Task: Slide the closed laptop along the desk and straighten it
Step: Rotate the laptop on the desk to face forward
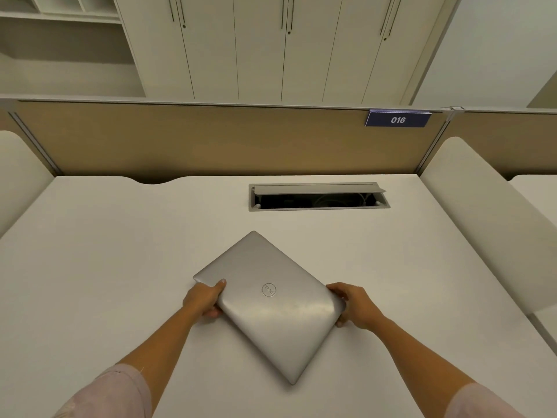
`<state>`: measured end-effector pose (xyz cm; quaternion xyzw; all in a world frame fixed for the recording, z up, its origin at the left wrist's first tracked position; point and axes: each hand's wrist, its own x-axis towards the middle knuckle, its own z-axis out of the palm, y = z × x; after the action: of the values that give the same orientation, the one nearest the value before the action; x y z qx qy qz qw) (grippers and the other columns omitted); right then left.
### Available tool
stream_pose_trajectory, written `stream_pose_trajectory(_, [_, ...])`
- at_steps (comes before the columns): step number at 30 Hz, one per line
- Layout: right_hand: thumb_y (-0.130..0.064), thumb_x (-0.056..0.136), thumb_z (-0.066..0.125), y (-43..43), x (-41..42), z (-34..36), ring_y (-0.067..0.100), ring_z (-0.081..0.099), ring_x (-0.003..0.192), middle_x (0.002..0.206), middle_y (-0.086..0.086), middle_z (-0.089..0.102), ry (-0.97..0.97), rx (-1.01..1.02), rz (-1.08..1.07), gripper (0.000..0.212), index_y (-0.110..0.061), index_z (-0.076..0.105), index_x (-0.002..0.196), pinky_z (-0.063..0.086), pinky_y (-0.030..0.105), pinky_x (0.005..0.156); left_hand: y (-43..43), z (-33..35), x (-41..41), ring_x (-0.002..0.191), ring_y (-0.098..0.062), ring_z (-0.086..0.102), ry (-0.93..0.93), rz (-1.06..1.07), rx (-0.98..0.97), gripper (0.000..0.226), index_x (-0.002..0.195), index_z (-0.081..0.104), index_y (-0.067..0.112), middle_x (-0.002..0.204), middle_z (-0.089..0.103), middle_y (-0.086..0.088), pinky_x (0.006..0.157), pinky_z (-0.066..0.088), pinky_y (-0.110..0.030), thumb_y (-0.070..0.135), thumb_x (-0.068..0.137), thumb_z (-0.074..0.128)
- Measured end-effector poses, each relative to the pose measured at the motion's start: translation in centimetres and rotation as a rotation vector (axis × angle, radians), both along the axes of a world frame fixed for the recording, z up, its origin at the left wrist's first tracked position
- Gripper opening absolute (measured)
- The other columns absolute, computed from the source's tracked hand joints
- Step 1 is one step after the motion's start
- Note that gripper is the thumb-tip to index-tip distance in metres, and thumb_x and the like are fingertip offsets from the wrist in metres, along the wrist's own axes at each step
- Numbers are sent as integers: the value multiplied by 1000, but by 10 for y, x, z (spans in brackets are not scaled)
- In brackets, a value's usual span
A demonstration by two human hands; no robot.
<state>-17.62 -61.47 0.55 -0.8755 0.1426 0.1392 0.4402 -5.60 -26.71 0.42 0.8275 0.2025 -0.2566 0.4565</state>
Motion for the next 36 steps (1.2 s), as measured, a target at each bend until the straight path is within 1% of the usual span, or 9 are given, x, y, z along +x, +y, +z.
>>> stream_pose_trajectory(3, [26,49,60,1,-2,-1,13,65,88,109,2,66,4,12,-17,82,-16,63,120,60,34,62,4,-1,2,74,-38,73,10,-23,19,48,71,54,4,62,69,-19,89,57,-44,48,87,61])
stream_pose_trajectory(6, [26,59,55,2,-5,-2,7,67,64,109,5,65,17,37,-42,74,-15,63,120,60,36,57,5,-2,2,63,-34,70,50,-41,18,50,68,53,1,50,65,-16,87,58,-44,47,88,61])
stream_pose_trajectory(10, [27,56,57,4,-7,0,29,66,93,111,6,65,-9,61,-46,77,-14,62,122,61,35,60,5,3,4,65,-33,65,76,-60,77,52,67,51,1,61,65,-18,89,58,-42,48,86,62])
stream_pose_trajectory(12, [27,54,58,4,-7,-1,29,64,97,114,6,65,-13,72,-47,79,-13,62,123,61,34,59,4,5,4,66,-31,64,73,-80,135,54,64,51,3,71,68,-18,89,57,-37,51,85,62])
stream_pose_trajectory(19, [19,40,62,1,-7,-3,7,64,93,106,-8,69,-61,-32,30,87,-21,65,118,61,30,62,3,2,6,67,-30,65,130,-79,205,56,66,51,4,77,70,-16,88,59,-37,56,84,61])
stream_pose_trajectory(27, [13,78,53,6,-11,-8,25,62,50,99,8,65,-57,40,-52,55,-19,62,123,58,34,57,7,-5,14,60,-25,62,222,-37,139,57,80,54,1,77,67,-14,85,58,-34,57,80,65])
stream_pose_trajectory(31, [5,85,53,10,-16,-3,34,62,67,102,34,56,-77,53,-76,34,-19,70,102,56,28,59,5,-6,11,57,-21,55,177,-72,199,56,70,49,5,79,61,-8,86,58,-34,58,81,62])
stream_pose_trajectory(33, [6,84,55,12,-18,1,46,61,82,109,32,57,-81,54,-73,39,-22,70,106,57,26,63,7,-6,9,58,-21,53,170,-73,202,55,68,49,6,77,60,-8,85,59,-36,57,82,62])
stream_pose_trajectory(36, [11,82,55,15,-19,6,27,61,79,114,19,63,-72,96,-75,58,-37,63,114,57,25,64,11,-4,3,63,-22,53,162,-106,206,56,72,56,3,84,62,-11,72,60,-38,58,83,60])
